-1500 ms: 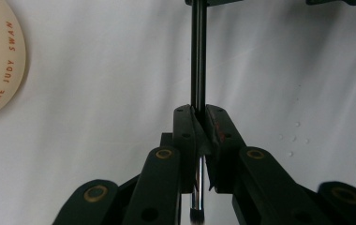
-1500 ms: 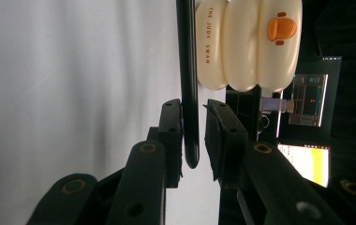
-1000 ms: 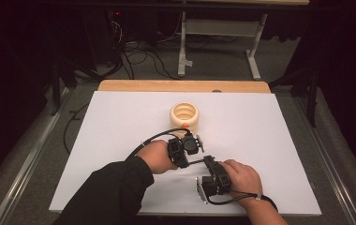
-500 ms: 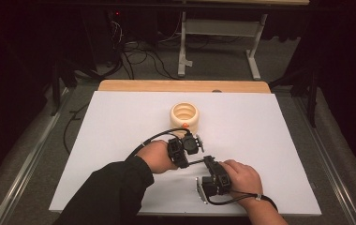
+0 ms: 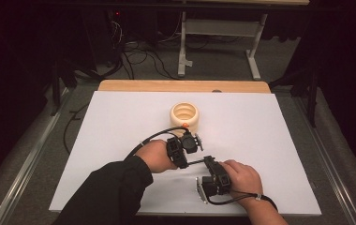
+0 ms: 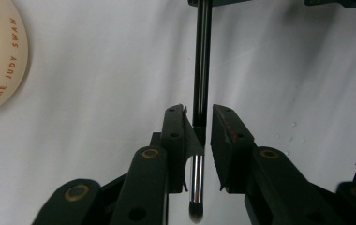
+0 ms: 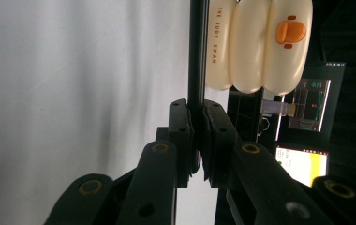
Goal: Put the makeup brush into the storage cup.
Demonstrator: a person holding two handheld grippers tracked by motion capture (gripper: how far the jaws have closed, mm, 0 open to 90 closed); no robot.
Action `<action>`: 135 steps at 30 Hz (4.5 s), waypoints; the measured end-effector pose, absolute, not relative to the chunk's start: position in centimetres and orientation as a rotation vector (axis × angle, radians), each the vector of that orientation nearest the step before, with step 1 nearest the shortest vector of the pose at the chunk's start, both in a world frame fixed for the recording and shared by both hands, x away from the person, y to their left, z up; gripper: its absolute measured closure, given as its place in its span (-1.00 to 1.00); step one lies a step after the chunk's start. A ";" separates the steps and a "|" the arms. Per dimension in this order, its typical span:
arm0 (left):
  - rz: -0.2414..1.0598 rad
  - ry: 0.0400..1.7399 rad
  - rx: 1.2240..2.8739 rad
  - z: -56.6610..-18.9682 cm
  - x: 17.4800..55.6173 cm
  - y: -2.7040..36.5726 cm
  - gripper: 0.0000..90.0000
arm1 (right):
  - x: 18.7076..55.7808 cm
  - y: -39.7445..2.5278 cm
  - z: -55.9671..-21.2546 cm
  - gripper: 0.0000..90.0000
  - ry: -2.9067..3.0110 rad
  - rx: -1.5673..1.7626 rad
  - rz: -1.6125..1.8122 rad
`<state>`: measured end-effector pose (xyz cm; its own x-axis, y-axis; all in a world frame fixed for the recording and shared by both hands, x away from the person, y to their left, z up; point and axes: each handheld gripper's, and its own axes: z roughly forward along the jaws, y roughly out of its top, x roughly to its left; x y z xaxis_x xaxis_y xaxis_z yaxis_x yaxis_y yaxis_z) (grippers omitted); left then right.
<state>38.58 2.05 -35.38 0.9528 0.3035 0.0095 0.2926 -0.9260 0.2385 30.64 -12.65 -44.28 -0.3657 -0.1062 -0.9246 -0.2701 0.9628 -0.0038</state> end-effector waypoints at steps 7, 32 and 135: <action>0.053 0.439 2.873 -35.5 38.6 2.1 0.53 | 30.6 -12.7 -44.3 0.91 1.953 -0.257 0.175; 0.055 0.497 2.861 -35.5 38.9 4.5 0.17 | 31.2 -12.9 -44.1 0.91 1.965 -0.243 0.156; 0.351 1.112 1.902 -43.5 35.5 18.4 -1.00 | 32.1 -14.1 -43.5 0.90 2.030 0.019 0.229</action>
